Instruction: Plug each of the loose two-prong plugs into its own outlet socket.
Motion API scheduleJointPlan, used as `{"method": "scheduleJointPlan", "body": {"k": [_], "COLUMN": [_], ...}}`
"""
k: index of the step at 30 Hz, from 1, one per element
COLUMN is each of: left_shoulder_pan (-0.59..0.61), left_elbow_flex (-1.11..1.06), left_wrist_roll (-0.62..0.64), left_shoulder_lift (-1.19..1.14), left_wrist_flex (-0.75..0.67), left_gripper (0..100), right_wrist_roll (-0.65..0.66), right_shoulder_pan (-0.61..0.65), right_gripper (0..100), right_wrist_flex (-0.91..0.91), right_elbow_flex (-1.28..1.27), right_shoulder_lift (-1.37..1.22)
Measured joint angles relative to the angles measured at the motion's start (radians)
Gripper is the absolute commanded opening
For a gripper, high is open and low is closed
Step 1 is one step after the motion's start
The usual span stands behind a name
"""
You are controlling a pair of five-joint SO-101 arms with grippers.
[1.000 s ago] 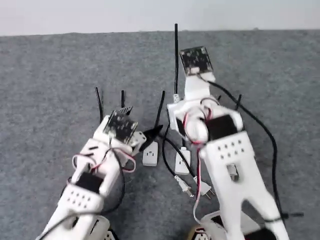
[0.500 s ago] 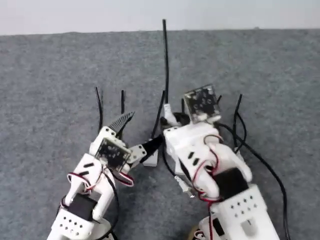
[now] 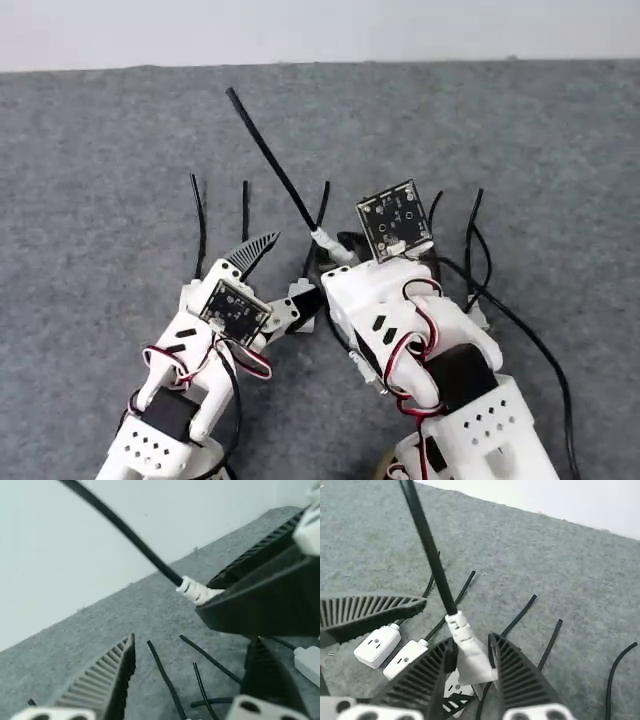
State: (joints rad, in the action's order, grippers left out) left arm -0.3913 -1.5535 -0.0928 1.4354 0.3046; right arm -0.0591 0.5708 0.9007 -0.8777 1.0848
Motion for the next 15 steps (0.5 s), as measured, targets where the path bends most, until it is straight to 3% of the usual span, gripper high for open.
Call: {"method": "scheduleJointPlan", "body": {"k": [15], "left_shoulder_pan": [-0.023], "left_elbow_flex": [0.000], "left_wrist_roll": [0.015], "left_shoulder_lift": [0.000], "left_wrist_flex": [0.055], "left_gripper": [29], "right_wrist_roll": [0.031], "right_shoulder_pan": [0.003], "right_gripper": [0.8], "right_wrist_flex": [0.018], "right_elbow_flex": [0.000], "right_shoulder_lift": [0.002]}}
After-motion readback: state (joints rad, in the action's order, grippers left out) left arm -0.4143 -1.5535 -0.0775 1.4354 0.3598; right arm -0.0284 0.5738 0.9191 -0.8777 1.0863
